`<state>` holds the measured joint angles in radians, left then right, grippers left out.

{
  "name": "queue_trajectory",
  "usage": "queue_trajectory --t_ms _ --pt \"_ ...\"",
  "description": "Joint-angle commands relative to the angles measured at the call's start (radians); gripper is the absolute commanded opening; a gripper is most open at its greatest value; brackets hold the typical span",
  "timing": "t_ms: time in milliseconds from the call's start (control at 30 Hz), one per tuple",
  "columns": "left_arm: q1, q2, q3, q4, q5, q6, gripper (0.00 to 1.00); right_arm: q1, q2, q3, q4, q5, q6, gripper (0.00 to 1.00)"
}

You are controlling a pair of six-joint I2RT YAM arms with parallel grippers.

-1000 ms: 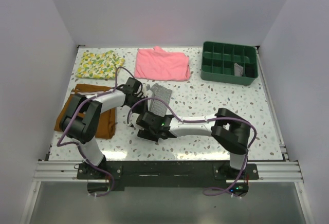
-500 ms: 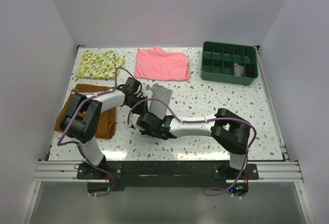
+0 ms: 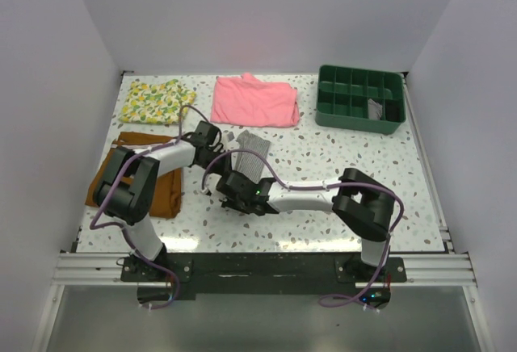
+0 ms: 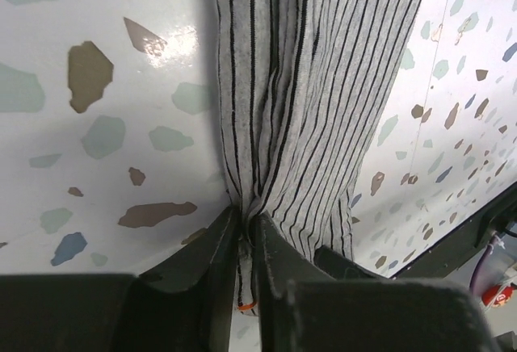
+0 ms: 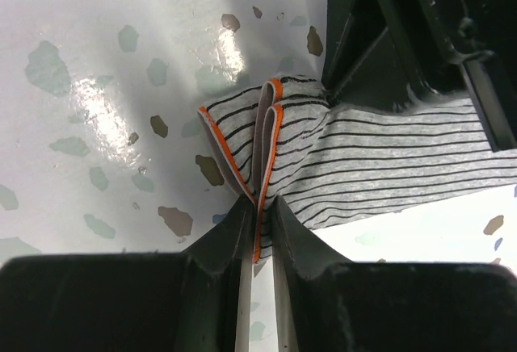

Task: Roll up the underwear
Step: Roll the underwear to the center of the board.

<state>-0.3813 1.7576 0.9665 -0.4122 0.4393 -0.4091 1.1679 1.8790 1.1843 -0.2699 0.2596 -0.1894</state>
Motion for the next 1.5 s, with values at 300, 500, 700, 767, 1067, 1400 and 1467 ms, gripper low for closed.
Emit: queue_trajectory --t_ms 300,500,700,767,1067,1400,1467 --pt "0.130 -0.208 -0.067 0.027 -0.253 -0.088 0.80 -0.085 0.000 0.000 0.008 -0.247 0.122 0.07" --pt "0.177 -0.320 -0.115 0.030 -0.324 -0.131 0.82 -0.174 -0.029 -0.005 0.037 -0.440 0.183 0.07" --pt "0.177 -0.392 -0.207 0.116 -0.243 -0.143 0.82 -0.287 -0.034 0.008 0.051 -0.708 0.263 0.08" --pt "0.176 -0.403 -0.227 0.134 -0.220 -0.142 0.82 -0.316 -0.027 0.020 0.052 -0.782 0.297 0.08" --pt "0.176 -0.463 -0.310 0.248 -0.094 -0.152 0.79 -0.445 0.065 0.123 0.012 -1.147 0.389 0.08" --pt "0.176 -0.533 -0.387 0.326 -0.059 -0.189 0.79 -0.548 0.216 0.233 -0.044 -1.225 0.435 0.06" --pt "0.176 -0.544 -0.397 0.334 -0.057 -0.191 0.79 -0.557 0.241 0.259 -0.063 -1.218 0.424 0.06"
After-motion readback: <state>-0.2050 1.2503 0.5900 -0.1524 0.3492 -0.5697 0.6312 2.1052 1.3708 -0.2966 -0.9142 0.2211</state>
